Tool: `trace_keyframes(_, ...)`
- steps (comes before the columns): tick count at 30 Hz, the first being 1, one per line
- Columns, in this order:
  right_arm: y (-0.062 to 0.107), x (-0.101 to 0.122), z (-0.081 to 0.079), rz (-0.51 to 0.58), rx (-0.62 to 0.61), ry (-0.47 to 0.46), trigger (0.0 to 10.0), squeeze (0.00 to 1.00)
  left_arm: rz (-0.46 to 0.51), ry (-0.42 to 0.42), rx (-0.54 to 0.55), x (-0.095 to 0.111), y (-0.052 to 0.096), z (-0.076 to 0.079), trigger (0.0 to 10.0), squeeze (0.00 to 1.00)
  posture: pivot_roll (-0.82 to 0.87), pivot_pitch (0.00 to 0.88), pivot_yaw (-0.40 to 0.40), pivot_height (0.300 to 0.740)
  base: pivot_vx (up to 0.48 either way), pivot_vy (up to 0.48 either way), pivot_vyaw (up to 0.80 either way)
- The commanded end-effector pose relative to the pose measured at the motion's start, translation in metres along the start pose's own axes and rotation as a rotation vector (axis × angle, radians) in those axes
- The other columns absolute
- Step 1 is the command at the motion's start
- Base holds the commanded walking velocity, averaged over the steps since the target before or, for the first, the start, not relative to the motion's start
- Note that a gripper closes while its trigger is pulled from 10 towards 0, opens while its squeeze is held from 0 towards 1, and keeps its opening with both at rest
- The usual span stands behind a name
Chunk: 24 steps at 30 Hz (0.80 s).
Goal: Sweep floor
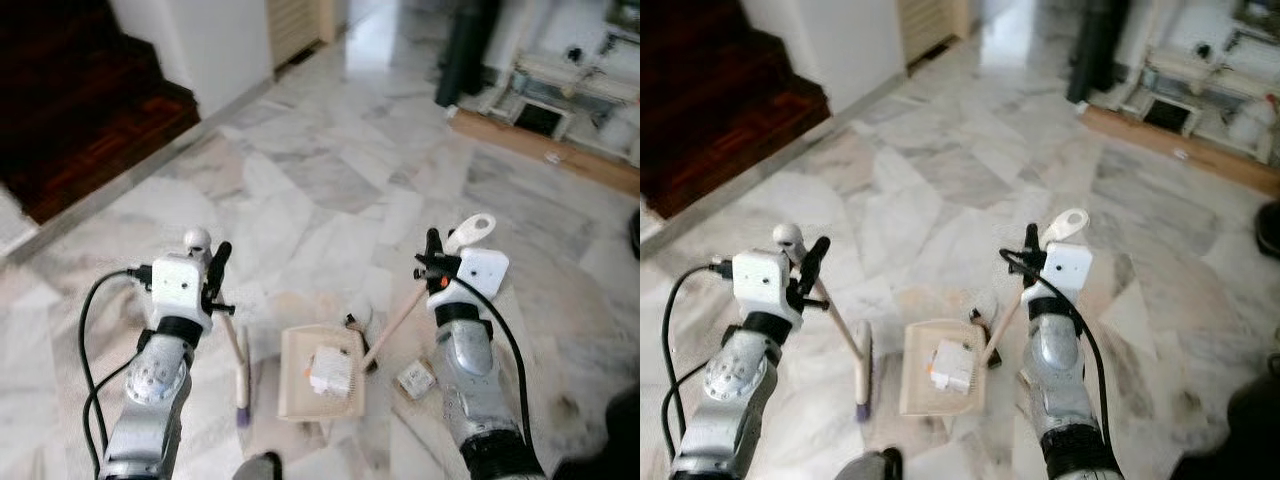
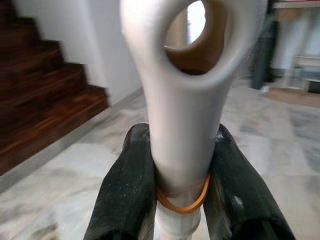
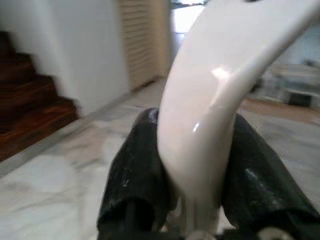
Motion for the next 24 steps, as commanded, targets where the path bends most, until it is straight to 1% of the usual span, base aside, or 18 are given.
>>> trace_keyframes(1,-0.0029,0.0121,-0.0039,0.044,0.010,-0.025,10.0,0.00,0.036,-0.024,0.014,0.0087,-0.0006,-0.0030,10.0,0.00,0.13,0.128,-0.019,0.740,0.000,0.000,0.79)
trace_keyframes(10,-0.0042,0.0123,-0.0048,0.039,0.015,-0.025,10.0,0.00,0.029,-0.022,0.016,0.0073,-0.0005,-0.0017,10.0,0.00,0.13,0.146,-0.023,0.740,0.000,0.000,0.71)
trace_keyframes(24,-0.0039,0.0104,-0.0048,0.026,0.018,-0.036,10.0,0.00,0.020,-0.030,0.029,0.0056,0.0007,-0.0042,10.0,0.00,0.14,0.160,-0.027,0.740,0.000,0.000,0.00)
Point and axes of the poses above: a point about 5 cm out from each wrist's last joint towards the gripper, its own y axis pointing back from the gripper into the wrist, its own x axis along the axis of the wrist's last joint, z = x × y, the point moved 6 cm from there along -y, pointing out of the wrist towards the gripper, and after that the axes turned 12 degrees about -y, right-handed, at the moved point
